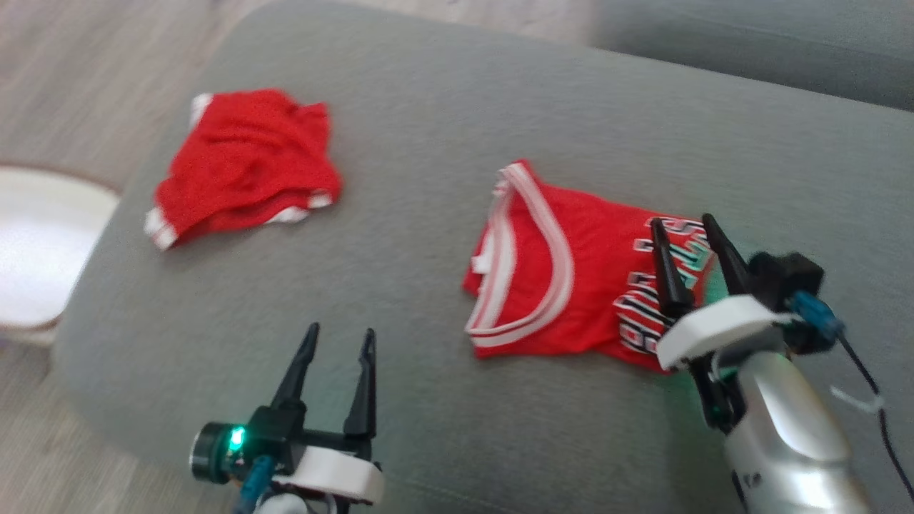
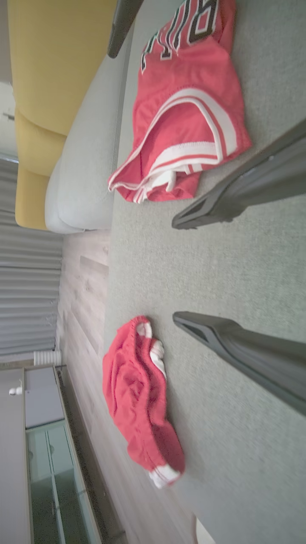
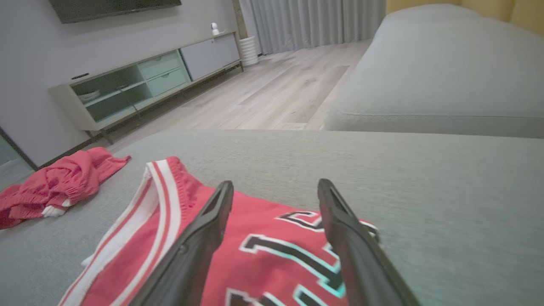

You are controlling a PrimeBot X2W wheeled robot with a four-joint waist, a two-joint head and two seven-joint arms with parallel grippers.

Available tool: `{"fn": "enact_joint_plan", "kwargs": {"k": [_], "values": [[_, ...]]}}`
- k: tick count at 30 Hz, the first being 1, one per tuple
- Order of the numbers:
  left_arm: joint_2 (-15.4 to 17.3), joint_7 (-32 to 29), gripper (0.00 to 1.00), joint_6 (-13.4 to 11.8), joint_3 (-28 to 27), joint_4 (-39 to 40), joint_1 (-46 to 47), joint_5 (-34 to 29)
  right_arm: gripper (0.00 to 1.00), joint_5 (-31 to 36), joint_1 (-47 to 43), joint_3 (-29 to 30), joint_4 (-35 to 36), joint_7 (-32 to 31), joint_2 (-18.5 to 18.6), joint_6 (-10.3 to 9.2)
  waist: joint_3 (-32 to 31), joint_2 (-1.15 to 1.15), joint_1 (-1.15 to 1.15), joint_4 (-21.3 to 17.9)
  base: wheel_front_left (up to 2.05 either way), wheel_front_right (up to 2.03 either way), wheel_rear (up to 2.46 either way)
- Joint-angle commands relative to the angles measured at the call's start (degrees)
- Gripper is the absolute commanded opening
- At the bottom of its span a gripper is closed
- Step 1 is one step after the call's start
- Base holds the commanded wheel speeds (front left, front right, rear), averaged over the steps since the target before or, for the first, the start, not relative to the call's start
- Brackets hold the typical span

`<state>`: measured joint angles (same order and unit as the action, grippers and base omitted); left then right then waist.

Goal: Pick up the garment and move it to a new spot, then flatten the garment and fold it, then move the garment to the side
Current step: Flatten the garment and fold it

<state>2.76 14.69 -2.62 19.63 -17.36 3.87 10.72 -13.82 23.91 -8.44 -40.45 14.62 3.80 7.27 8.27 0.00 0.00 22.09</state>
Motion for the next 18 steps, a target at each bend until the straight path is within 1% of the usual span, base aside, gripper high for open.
{"fn": "enact_joint_plan", "kwargs": {"k": [1,5,11,18], "values": [[0.11,0.31,1.00,-0.36,-2.74,1.49,2.06,-0.72,1.00,1.20,-0.18,-0.07,3.11,0.38,-0.92,0.22,-2.48,0.00,0.00,-4.99,0.00,0.00,0.00],[0.11,0.31,1.00,-0.51,-4.98,0.90,1.99,-2.19,1.00,3.46,-4.47,3.27,6.84,0.38,-0.92,0.22,-3.86,0.00,0.00,-9.36,0.00,0.00,0.00],[0.11,0.31,1.00,-0.29,-7.89,-0.07,0.72,-3.84,1.00,5.23,-9.52,6.63,10.51,0.38,-0.92,0.22,-5.34,0.00,0.00,-14.55,0.00,0.00,0.00],[0.11,0.31,1.00,-0.37,-11.14,-0.52,-2.30,-4.60,1.00,4.70,-13.83,6.73,12.72,0.38,-0.92,0.22,-7.66,0.00,0.00,-18.68,0.00,0.00,0.00]]}}
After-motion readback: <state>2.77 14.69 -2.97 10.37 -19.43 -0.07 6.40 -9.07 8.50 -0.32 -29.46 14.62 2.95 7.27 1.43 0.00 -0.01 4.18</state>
